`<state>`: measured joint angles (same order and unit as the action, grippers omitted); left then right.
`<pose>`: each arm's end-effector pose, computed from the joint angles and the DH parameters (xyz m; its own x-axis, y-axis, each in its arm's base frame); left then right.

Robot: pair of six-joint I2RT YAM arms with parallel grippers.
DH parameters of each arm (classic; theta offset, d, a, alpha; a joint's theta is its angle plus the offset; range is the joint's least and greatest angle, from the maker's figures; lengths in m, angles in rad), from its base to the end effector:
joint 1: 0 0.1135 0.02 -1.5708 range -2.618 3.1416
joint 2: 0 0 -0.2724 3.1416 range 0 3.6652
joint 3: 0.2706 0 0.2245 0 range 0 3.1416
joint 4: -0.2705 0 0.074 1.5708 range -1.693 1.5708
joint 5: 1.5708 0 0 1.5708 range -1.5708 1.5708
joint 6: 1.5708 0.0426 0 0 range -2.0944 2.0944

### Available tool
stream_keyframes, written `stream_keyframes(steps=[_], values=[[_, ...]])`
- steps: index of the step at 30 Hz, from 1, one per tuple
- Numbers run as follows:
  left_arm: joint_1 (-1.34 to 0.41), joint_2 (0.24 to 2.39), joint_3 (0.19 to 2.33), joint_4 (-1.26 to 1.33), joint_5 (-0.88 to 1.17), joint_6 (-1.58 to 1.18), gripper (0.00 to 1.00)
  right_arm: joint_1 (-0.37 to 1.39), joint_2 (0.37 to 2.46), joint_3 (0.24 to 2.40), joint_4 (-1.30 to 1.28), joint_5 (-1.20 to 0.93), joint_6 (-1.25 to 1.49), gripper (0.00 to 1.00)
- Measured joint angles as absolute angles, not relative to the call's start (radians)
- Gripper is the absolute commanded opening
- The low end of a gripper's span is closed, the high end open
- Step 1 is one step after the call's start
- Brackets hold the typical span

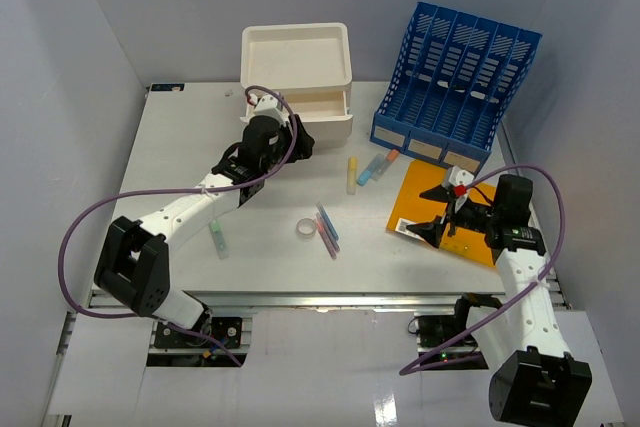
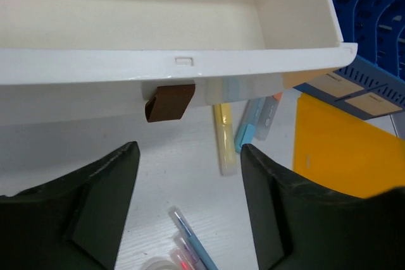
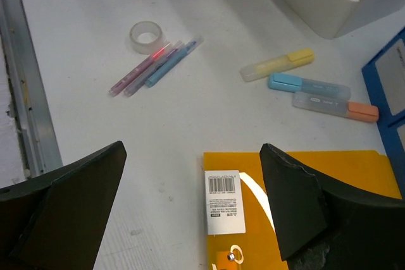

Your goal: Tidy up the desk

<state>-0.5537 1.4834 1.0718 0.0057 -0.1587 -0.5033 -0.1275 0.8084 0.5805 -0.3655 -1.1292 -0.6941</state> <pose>0.2801 -0.1652 0.3075 -0.4850 -0.2601 -0.8349 0.1847 0.9027 -0.3885 0.1364 0.0213 0.2685 0.0146 -0.2775 -0.9606 -0.8844 0.4446 -0.1419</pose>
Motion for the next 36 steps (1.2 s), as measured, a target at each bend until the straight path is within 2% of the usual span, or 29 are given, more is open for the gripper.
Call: stream_keyframes(steps=[4,9,12,15,20,23,26,31,36], values=[[-0.554,1.469,1.056,-0.001,-0.109,-0.495,0.88,0.045,0.85,0.609,-0.426,-1.068,-0.759,0.96],[-0.553,1.338,0.956,-0.013,-0.007,-0.472,0.96,0.386,0.994,0.689,-0.404,-0.826,-0.726,1.0],[-0.554,1.192,0.881,-0.036,0.027,-0.462,0.96,0.574,1.135,0.732,-0.359,-0.65,-0.65,0.94],[-0.555,0.988,0.808,-0.088,0.022,-0.464,0.96,0.691,1.314,0.819,-0.325,-0.483,-0.543,0.89],[-0.554,0.68,0.693,-0.171,-0.028,-0.526,0.96,0.756,1.529,0.993,-0.29,-0.278,-0.347,0.76],[-0.554,0.544,0.618,-0.233,-0.059,-0.588,0.96,0.76,1.587,1.044,-0.251,-0.201,-0.237,0.66],[-0.554,0.439,0.543,-0.318,-0.086,-0.657,0.96,0.772,1.624,1.063,-0.216,-0.153,-0.154,0.61],[-0.554,0.367,0.499,-0.416,-0.106,-0.734,0.96,0.813,1.688,1.081,-0.195,-0.087,-0.07,0.51],[-0.554,0.361,0.497,-0.455,-0.109,-0.765,0.96,0.833,1.756,1.091,-0.183,-0.021,-0.041,0.49]])
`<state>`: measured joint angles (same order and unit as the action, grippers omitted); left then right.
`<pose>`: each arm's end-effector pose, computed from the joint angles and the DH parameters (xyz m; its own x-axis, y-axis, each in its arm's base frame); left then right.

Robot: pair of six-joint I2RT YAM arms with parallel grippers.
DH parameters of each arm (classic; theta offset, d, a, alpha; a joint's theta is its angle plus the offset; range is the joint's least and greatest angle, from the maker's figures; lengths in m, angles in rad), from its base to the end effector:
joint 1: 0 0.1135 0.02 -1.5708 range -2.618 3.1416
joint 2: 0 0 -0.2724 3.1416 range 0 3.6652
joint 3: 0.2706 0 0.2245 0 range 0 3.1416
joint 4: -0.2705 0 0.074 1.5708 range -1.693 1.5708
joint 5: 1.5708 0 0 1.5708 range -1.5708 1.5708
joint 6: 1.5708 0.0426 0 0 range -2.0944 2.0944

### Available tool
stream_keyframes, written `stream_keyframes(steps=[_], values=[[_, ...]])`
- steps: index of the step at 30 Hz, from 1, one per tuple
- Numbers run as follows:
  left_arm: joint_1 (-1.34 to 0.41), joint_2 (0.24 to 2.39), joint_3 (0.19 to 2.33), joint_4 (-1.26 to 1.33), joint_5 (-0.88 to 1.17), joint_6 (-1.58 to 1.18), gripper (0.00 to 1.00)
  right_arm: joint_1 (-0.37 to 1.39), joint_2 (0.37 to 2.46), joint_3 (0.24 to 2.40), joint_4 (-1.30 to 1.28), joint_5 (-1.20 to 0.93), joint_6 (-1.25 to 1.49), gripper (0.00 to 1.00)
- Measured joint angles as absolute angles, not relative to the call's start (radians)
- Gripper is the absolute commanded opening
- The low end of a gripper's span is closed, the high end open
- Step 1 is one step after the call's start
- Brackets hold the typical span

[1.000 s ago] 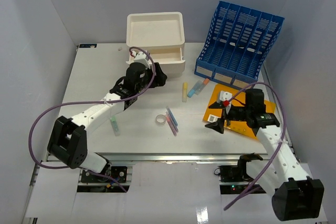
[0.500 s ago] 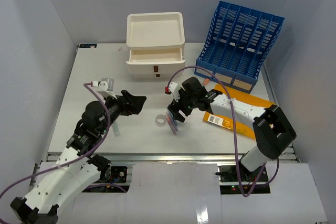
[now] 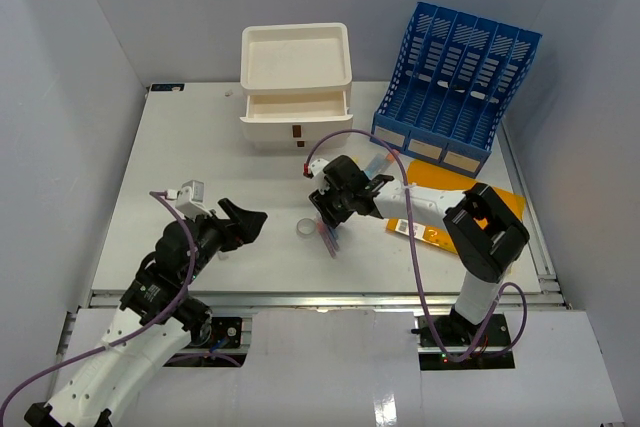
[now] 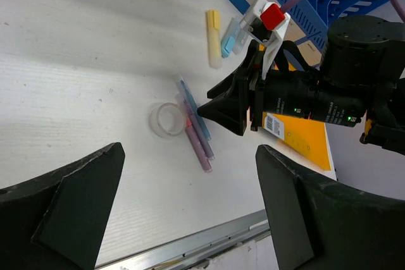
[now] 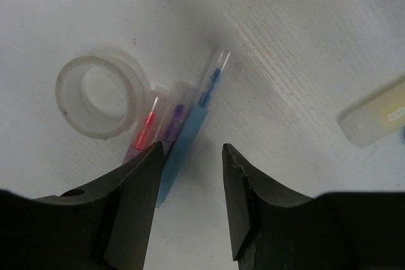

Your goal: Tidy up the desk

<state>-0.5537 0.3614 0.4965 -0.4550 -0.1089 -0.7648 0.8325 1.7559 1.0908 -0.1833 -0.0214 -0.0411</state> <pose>0.0721 -0.0391 0.2618 -0.4941 -0.5037 -0.7086 0.1287 0.7637 -0.6326 0.2379 0.2628 0.2075 -0.4737 -0.5816 -0.6614 -0.7691 0.6391 -0.0111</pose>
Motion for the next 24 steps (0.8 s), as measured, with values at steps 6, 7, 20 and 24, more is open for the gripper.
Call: stream_keyframes(steps=[6,7,20,24], values=[[-0.554,0.356,0.479,-0.47,-0.109,-0.78,0.96,0.831,1.775,1.091,-0.183,0.026,-0.041,0.48],[-0.554,0.355,0.476,-0.472,-0.109,-0.782,0.96,0.831,1.776,1.091,-0.183,0.027,-0.041,0.48],[-0.554,0.334,0.465,-0.483,-0.108,-0.795,0.96,0.831,1.787,1.092,-0.181,0.014,-0.033,0.49],[-0.554,0.334,0.465,-0.486,-0.108,-0.797,0.96,0.831,1.787,1.092,-0.181,-0.003,-0.032,0.49]])
